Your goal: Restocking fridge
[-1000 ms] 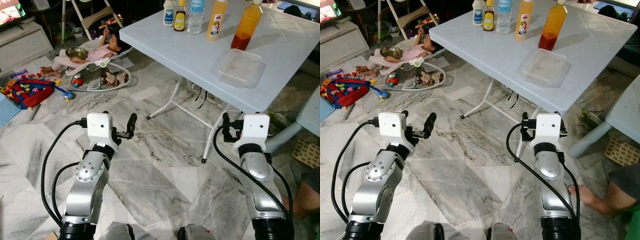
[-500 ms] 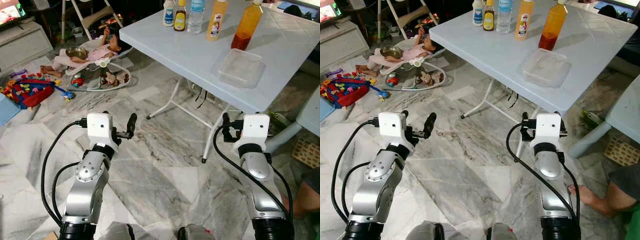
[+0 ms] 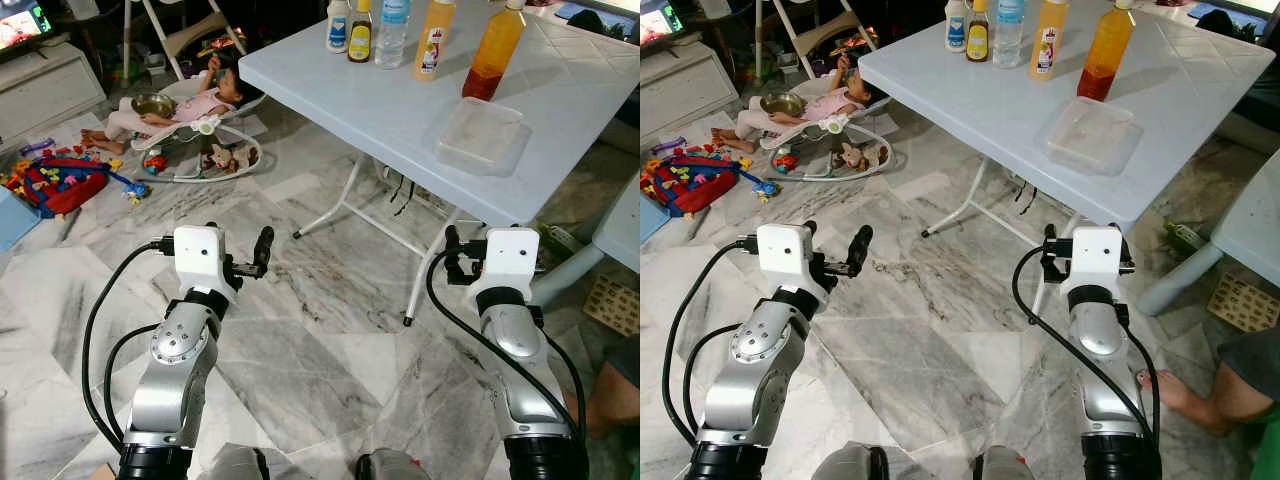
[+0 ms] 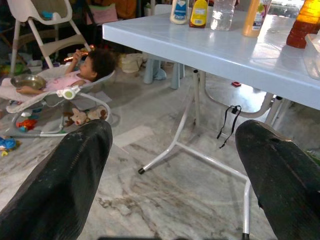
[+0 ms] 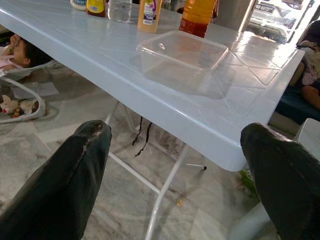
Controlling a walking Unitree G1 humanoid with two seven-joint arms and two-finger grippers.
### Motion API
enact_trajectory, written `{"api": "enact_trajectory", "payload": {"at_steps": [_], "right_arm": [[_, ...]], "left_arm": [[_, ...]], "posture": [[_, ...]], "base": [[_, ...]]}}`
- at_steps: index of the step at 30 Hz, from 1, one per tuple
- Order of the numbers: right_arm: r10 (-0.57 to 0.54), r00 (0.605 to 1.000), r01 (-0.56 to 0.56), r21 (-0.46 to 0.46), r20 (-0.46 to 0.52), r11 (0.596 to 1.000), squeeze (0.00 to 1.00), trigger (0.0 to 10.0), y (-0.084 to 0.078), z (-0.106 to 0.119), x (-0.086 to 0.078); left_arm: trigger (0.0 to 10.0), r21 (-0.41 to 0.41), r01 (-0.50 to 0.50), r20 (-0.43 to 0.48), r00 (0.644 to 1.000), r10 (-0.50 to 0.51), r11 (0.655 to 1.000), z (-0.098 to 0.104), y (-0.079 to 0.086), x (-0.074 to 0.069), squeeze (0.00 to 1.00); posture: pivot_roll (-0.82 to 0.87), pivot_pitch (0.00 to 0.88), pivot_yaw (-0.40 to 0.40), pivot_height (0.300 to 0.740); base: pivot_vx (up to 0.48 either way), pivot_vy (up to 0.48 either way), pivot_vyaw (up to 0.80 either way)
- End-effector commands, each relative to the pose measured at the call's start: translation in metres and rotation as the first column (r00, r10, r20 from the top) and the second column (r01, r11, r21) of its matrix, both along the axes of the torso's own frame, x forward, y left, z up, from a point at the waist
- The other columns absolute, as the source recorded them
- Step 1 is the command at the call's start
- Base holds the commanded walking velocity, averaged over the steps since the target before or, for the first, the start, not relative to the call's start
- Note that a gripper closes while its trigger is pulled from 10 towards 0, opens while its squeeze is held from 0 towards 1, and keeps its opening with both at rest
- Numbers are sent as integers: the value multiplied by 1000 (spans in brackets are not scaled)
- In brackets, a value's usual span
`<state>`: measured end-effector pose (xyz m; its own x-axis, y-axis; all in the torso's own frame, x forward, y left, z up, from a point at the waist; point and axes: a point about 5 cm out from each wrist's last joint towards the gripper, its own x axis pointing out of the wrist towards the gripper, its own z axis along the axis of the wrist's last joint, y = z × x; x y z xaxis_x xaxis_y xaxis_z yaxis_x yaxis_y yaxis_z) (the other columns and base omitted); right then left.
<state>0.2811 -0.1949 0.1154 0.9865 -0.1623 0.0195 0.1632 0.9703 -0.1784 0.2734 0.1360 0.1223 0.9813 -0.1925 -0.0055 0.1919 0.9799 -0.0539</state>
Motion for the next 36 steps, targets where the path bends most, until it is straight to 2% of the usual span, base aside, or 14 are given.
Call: {"api": "enact_trajectory", "payload": {"at_steps": [1, 6, 9, 15, 18, 20, 26, 29, 36], "right_arm": [[109, 994, -108, 114, 3, 988, 0, 10000, 15, 19, -2], [88, 996, -88, 113, 3, 990, 0, 10000, 12, 20, 5], [55, 998, -55, 80, 0, 995, 0, 10000, 11, 19, 6], [89, 996, -92, 120, 24, 989, 0, 10000, 10, 23, 5], [66, 998, -68, 84, 22, 994, 0, 10000, 7, 23, 5], [118, 992, -122, 140, 37, 983, 0, 10000, 8, 23, -1], [83, 996, -84, 118, 13, 989, 0, 10000, 7, 20, 0], [52, 998, -55, 209, 20, 976, 0, 10000, 7, 17, 1], [67, 997, -74, 228, 37, 971, 0, 10000, 10, 21, 0]], "left_arm": [[10000, 26, -58, -10, 998, 59, 998, -2, 7, -1, 0], [10000, 45, -61, 13, 998, 61, 997, 0, 4, 2, 0], [10000, 44, -60, 13, 998, 59, 997, 0, 3, 2, 0], [10000, 44, -65, 15, 998, 64, 997, 0, 2, 3, 0], [10000, 36, -58, 14, 998, 58, 998, 0, 2, 3, 0], [10000, -32, 9, 6, 1000, -8, 999, 1, -3, -1, 0], [10000, -32, 23, 19, 1000, -23, 999, 2, -6, 0, 0], [10000, -32, 25, 21, 999, -24, 999, 3, -6, 1, 0], [10000, -33, 32, 26, 999, -31, 999, 4, -6, 1, 0]], "posture": [[-62, 110, 44, 740], [-59, 100, 40, 740], [-60, 101, 39, 740], [-63, 102, 38, 740], [-63, 104, 38, 740], [-63, 105, 38, 740], [-68, 105, 42, 740], [-71, 106, 43, 740], [-68, 110, 44, 740]], "base": [[0, 0, 0], [0, 0, 0], [0, 0, 0], [0, 0, 0], [0, 0, 0], [0, 0, 0], [40, 0, 0], [276, 0, 0], [309, 0, 0]]}}
